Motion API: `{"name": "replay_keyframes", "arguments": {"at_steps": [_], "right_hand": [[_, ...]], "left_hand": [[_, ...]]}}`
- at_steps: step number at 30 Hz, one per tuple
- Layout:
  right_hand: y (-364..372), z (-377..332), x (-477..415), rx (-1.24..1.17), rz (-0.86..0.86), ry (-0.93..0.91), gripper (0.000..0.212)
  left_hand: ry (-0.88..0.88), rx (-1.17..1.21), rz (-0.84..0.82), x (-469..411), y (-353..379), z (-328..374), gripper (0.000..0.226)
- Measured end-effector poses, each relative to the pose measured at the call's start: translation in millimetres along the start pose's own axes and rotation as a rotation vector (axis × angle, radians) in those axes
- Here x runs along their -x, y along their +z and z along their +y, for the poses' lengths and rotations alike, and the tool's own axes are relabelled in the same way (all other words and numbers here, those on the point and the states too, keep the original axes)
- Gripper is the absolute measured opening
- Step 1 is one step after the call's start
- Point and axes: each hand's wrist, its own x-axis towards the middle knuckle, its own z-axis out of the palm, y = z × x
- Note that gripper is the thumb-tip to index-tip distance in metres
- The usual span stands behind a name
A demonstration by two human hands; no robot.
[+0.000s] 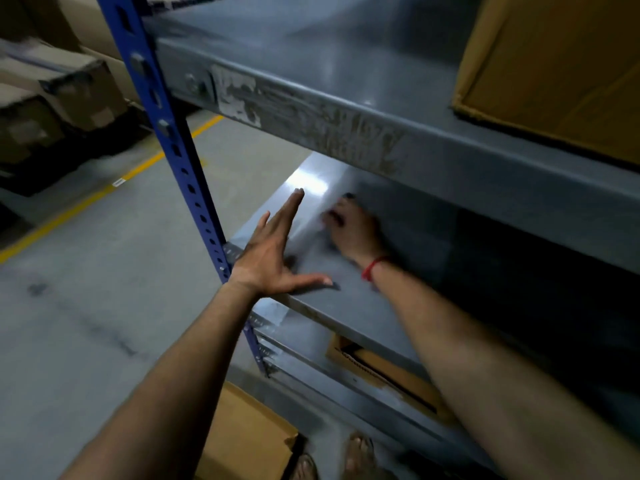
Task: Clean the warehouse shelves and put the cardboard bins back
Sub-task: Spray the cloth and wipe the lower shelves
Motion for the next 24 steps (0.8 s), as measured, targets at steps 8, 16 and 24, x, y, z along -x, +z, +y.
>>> {"name": "replay_keyframes", "arguments": {"at_steps": [8, 16, 24], "right_hand": [[-12.8, 65.4, 20.5, 0.016, 0.027, -0.159, 0.027], [-1.5, 27.9, 38.5, -0.013, 0.176, 0.2, 0.026], [-1.3, 1.3, 55.4, -0.136, -0.305, -0.305, 0.018]], "left_hand": [[0.156, -0.142, -0.175, 2.7, -2.2, -6.7, 0.141], [0.176, -0.141, -0.146, 5.5, 0.8, -5.2, 0.133], [0.257, -0.168, -0.185, 8.3, 3.9, -14.0, 0.127]]}}
